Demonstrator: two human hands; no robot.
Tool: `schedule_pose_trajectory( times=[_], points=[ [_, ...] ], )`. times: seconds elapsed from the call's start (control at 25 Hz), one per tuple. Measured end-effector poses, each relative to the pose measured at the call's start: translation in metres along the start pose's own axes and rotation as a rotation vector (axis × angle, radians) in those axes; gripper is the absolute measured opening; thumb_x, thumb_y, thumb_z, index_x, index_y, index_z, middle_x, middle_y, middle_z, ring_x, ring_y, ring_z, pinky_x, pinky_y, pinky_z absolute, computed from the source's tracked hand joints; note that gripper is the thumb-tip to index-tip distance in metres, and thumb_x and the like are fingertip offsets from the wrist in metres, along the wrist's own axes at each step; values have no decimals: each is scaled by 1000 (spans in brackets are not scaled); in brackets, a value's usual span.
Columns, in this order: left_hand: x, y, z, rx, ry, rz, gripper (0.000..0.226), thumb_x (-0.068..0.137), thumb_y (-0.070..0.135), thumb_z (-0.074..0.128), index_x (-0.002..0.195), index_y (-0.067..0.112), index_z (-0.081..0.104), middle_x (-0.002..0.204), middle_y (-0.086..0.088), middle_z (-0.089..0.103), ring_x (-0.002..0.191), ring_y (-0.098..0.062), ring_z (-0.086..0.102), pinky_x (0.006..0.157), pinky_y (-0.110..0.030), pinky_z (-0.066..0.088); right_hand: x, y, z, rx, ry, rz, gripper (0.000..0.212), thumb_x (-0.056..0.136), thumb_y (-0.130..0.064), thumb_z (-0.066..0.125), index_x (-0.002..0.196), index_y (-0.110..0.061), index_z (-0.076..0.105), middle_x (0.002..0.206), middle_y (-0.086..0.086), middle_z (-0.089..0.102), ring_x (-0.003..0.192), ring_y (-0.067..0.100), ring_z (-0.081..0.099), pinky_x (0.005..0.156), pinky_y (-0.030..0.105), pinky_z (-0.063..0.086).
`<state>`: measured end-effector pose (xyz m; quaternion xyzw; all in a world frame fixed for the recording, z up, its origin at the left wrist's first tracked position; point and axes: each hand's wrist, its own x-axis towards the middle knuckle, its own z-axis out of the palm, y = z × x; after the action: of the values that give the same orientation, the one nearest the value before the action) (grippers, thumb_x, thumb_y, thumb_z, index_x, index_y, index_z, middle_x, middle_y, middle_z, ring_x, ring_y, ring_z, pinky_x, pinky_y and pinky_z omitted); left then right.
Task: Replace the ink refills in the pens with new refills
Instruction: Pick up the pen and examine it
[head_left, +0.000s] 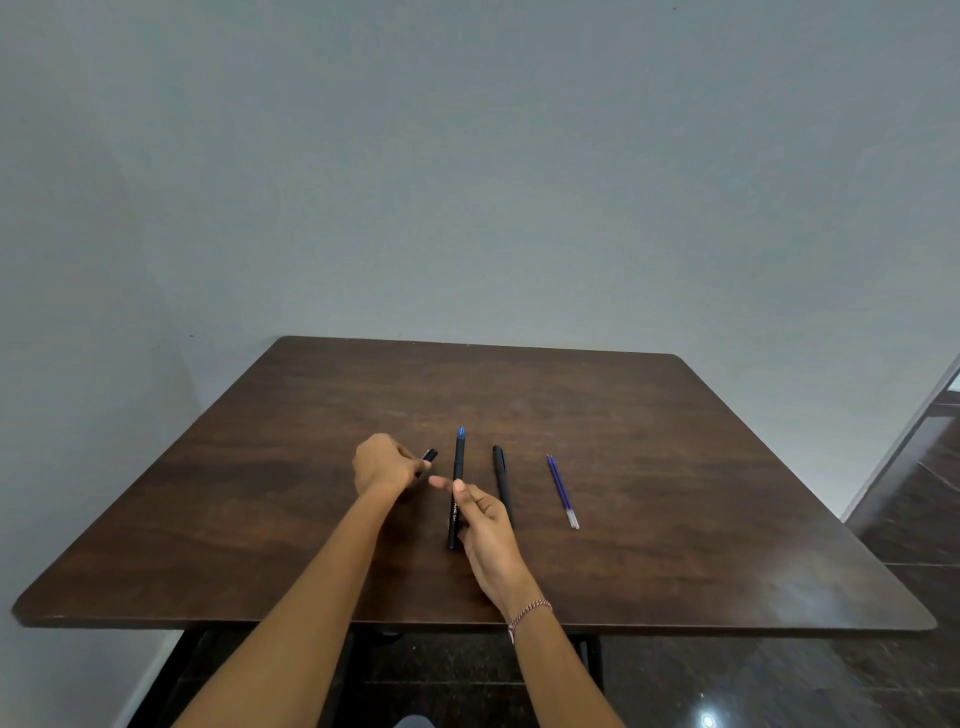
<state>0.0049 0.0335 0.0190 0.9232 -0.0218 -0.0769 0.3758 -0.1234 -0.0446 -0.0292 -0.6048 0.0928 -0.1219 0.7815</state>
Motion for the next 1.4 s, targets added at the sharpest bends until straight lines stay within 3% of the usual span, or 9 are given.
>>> schedule_pose_trajectory(
  times=[0.12,0.32,0.52,0.6,0.68,0.88,1.08,1.24,1.4],
  points=[
    [0,-1,0,132,20,-30,26,74,32,78,90,12,74,85,-6,71,75,-16,63,57,-26,47,0,0,0,40,25,-19,30,94,-36,50,108,-22,73,122,2,67,124,17,54,111,40,37],
    [3,-6,1,169,30,-33,30,75,42,76,91,18,73,90,-3,70,78,-17,59,61,-28,48,0,-2,0,106,21,-27,32,92,-37,52,108,-19,73,119,7,69,117,18,61,103,39,46],
    [-7,-14,5,-187,376,184,24,80,33,72,93,13,70,93,-3,68,82,-13,59,66,-26,42,3,-1,-3,96,32,-3,31,96,-36,49,106,-21,74,120,0,69,116,11,59,93,26,47],
    [-13,-15,12,-499,236,240,19,85,24,67,96,8,71,89,-3,71,77,-12,63,68,-24,47,4,1,-3,68,28,-6,30,97,-34,48,103,-21,74,115,-6,70,112,6,60,89,23,47],
    [-22,-20,18,-877,-83,169,18,90,18,61,98,5,71,88,-9,74,78,-18,71,63,-23,54,3,1,-2,49,8,-22,29,96,-32,49,97,-20,75,102,-10,73,100,1,62,85,20,46],
    [-29,-44,20,-1239,-580,160,30,93,19,50,112,0,63,111,-23,68,99,-33,68,45,-28,51,6,-4,-2,55,-93,-22,25,96,-20,51,108,-6,69,73,2,64,70,9,59,75,22,51],
    [-28,-49,12,-1253,-744,232,38,92,23,49,123,4,59,121,-21,63,67,-23,67,39,-25,46,11,-10,-11,83,-272,62,26,97,-14,51,119,-4,62,84,10,71,77,18,69,75,27,55],
    [-28,-48,11,-1243,-778,238,38,90,18,54,123,2,59,120,-21,64,104,-27,66,48,-18,52,12,-9,-15,82,-356,117,28,96,-14,52,120,-2,61,96,13,74,91,24,72,80,30,57],
    [-25,-51,14,-1267,-712,270,31,80,7,59,110,7,67,105,-19,71,102,-26,68,63,-22,58,14,-7,-17,35,-386,97,23,96,-12,52,115,-4,63,92,11,74,87,21,72,81,31,57]
  ],
)
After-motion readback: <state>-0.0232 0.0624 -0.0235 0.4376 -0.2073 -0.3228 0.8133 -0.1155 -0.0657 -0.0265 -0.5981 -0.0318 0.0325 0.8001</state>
